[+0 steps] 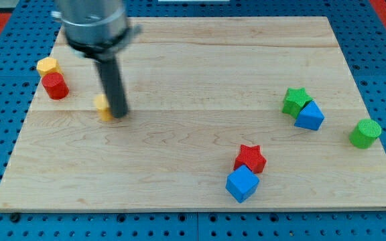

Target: Move the red star to the blue triangle

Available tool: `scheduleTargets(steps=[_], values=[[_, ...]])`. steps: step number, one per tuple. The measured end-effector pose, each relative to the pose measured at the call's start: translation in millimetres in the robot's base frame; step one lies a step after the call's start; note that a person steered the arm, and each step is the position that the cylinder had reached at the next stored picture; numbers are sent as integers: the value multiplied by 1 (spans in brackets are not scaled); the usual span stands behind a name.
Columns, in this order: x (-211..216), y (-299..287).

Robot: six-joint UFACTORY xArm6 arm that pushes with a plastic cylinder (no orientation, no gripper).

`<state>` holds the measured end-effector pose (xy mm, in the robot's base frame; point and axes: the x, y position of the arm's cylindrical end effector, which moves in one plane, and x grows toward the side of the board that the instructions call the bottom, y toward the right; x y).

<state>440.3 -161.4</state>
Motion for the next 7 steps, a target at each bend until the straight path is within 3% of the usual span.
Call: scheduleTargets(steps=[1, 2, 3, 4, 5, 7], values=[[-5, -59], [-5, -2], [-1, 133], [53, 246], [116, 313], [150, 243]])
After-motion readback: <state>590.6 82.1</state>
